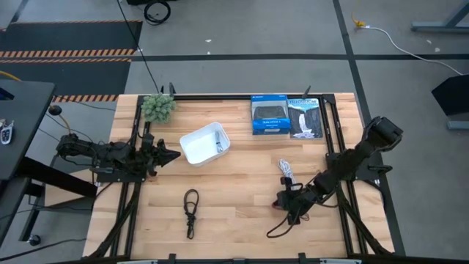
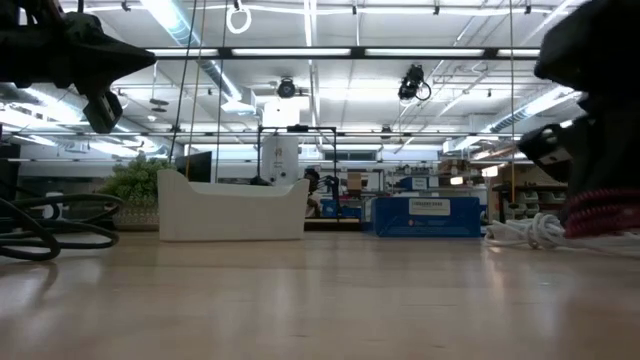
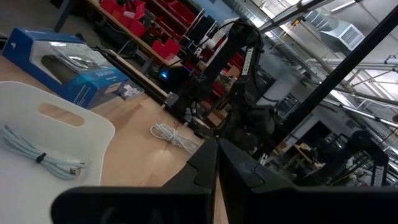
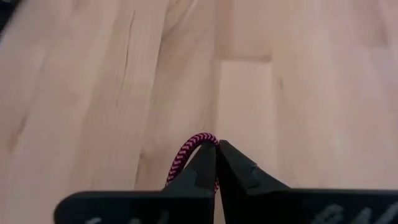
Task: Pick and place USB-C Cables
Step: Put the pink charger cable into the white bin
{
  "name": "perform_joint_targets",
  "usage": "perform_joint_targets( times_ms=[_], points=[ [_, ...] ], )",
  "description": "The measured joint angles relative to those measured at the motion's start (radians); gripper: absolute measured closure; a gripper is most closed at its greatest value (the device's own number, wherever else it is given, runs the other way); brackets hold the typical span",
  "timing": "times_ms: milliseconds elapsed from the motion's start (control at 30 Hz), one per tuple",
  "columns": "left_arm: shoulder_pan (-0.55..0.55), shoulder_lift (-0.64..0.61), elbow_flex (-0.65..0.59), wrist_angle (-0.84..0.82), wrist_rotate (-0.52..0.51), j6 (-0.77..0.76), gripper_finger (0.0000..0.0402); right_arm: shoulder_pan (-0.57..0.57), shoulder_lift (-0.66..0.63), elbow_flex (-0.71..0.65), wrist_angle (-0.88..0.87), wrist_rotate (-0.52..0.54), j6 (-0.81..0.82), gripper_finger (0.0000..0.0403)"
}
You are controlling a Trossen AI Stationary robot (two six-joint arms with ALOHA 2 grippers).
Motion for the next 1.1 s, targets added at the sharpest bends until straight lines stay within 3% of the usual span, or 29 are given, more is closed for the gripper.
perform_joint_targets(
  times_ms=[300, 533, 1100],
  points=[
    [0.000, 0.000, 0.000, 0.002, -0.032, -0.001, 0.0381, -0.101, -0.242, 0.001, -0.164, -0.005, -0.003, 0.0396],
    [0.000, 0.000, 0.000, 0.010, -0.089, 0.000, 0.0381, -0.251, -0.370, 0.002, -0.169, -0.103, -0.051, 0.0396],
    [0.000, 0.000, 0.000, 0.059, -0.151, 0.001, 0.0381, -0.593, -0.394, 0.002, -0.049, -0.341, -0.021, 0.0396]
  ],
)
